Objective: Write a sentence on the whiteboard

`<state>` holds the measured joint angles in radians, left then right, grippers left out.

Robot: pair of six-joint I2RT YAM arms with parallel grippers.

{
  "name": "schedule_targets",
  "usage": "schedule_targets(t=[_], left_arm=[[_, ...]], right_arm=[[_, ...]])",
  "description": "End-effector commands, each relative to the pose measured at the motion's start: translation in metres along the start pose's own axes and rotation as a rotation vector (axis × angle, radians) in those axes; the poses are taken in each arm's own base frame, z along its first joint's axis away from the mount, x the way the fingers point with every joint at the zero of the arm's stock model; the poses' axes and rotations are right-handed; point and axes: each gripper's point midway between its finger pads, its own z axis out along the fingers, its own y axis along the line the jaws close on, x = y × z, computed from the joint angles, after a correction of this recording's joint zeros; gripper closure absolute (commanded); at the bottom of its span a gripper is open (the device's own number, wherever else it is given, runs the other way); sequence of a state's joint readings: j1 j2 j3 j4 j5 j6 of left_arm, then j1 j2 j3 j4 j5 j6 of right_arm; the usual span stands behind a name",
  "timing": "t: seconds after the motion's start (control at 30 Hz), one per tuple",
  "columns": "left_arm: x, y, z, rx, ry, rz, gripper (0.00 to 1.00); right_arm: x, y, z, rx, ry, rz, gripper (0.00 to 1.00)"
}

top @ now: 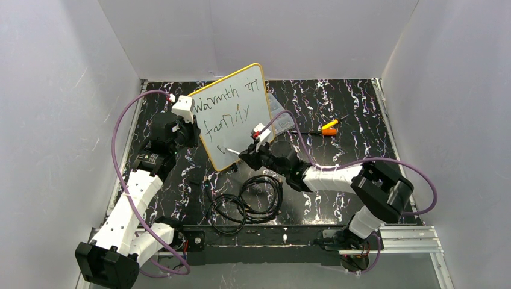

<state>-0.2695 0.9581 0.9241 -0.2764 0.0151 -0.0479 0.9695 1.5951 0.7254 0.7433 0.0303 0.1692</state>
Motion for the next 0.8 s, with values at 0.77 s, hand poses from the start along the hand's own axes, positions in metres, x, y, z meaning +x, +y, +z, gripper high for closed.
schedule_targets(t=[0.77], left_arm=[[-0.005,-0.002,-0.003,0.017,-0.029,0.011,0.85]], right_arm=[[-0.007,-0.005,0.006,0.013,-0.037,-0.003,0.99]])
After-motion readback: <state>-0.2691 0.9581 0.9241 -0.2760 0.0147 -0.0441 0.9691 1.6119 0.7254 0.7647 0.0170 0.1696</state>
